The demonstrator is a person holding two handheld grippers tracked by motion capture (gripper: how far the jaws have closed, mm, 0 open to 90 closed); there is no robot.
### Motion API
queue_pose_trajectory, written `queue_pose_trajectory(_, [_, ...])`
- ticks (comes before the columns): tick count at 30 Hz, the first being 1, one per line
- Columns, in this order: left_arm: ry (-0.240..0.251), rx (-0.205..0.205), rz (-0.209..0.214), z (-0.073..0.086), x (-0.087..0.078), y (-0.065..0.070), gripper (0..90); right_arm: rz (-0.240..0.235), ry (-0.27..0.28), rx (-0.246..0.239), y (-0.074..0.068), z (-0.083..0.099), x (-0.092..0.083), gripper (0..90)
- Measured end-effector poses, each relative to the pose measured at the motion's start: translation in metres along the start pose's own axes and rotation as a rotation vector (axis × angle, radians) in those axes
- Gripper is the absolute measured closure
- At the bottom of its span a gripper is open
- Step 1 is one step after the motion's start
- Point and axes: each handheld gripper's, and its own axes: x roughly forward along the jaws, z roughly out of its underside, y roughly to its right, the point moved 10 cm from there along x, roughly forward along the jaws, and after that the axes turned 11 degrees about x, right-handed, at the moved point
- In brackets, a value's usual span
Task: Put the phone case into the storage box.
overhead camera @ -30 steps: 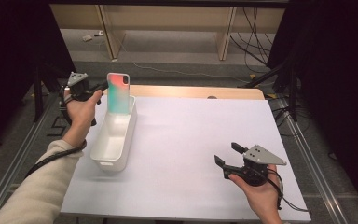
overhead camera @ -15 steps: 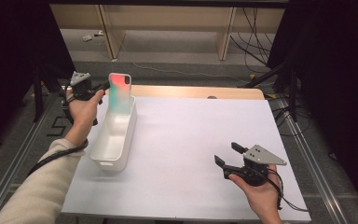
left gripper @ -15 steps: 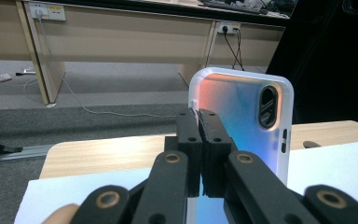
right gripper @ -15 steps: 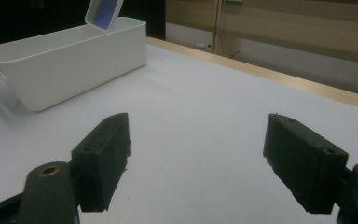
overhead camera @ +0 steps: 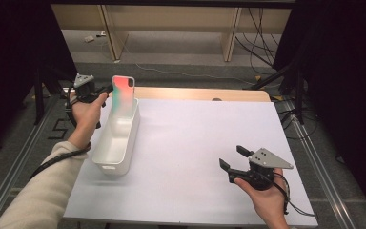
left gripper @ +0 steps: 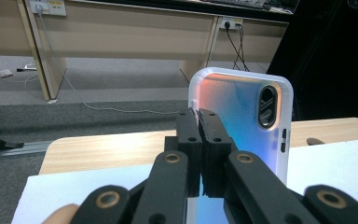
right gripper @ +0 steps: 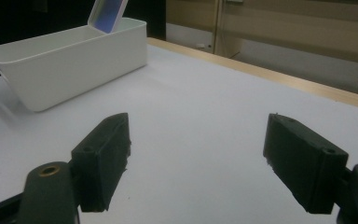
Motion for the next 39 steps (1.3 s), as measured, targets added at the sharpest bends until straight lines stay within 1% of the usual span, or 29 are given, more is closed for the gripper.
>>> queue_pose_trajectory(1, [-0.001,-0.001,-0.001,0.0,0.0,0.0,87.7,0.012,-0.016,-0.003,0.001,0.001,-0.002,24.0])
queue_pose_trajectory(3, [-0.003,0.003,-0.001,0.001,0.001,0.0,87.7,0.005,-0.017,0.001,0.001,0.001,-0.002,24.1])
queue_pose_trajectory(4, [-0.005,0.003,0.0,0.001,0.002,0.0,87.7,0.01,-0.018,0.0,0.001,0.001,-0.002,24.1])
queue_pose_trajectory(15, [-0.013,0.001,-0.008,0.002,0.004,-0.002,87.7,0.011,-0.016,0.001,0.001,0.0,-0.002,24.1])
queue_pose_trajectory(17, [-0.015,-0.002,-0.008,0.003,0.005,-0.002,87.7,0.007,-0.017,0.001,0.001,0.001,-0.002,24.1])
queue_pose_trajectory(18, [-0.018,0.0,-0.011,0.004,0.005,-0.002,87.7,-0.003,-0.014,0.004,0.0,0.001,-0.001,24.2])
queue_pose_trajectory(20, [-0.02,-0.004,-0.011,0.005,0.006,-0.003,87.7,-0.003,-0.014,0.004,0.0,0.001,-0.001,24.2])
queue_pose_trajectory(22, [-0.025,0.0,-0.009,0.007,0.007,-0.002,87.7,0.0,-0.011,-0.002,0.001,0.0,-0.001,24.2])
queue_pose_trajectory(23, [-0.025,0.001,-0.012,0.007,0.007,-0.002,87.7,0.011,-0.014,-0.007,0.002,0.001,-0.002,24.2])
queue_pose_trajectory(24, [-0.025,0.001,-0.011,0.007,0.008,-0.002,87.7,0.0,-0.012,-0.001,0.001,0.001,-0.001,24.2])
queue_pose_trajectory(26, [-0.028,0.0,-0.013,0.007,0.008,-0.003,87.7,-0.001,-0.011,-0.002,0.001,0.001,-0.001,24.2])
queue_pose_trajectory(27, [-0.041,-0.021,-0.014,0.009,0.008,-0.002,87.7,-0.003,-0.008,0.0,0.0,0.001,0.0,24.2])
queue_pose_trajectory(30, [-0.05,-0.016,-0.019,0.01,0.009,-0.002,87.7,-0.001,-0.011,-0.003,0.001,0.001,-0.001,24.2])
queue_pose_trajectory(32, [-0.051,-0.022,-0.021,0.011,0.01,-0.003,87.7,0.0,-0.011,-0.002,0.001,0.001,-0.001,24.2])
queue_pose_trajectory(39, [-0.064,-0.02,-0.029,0.014,0.012,-0.006,87.7,-0.001,-0.011,-0.002,0.0,0.001,-0.001,24.2])
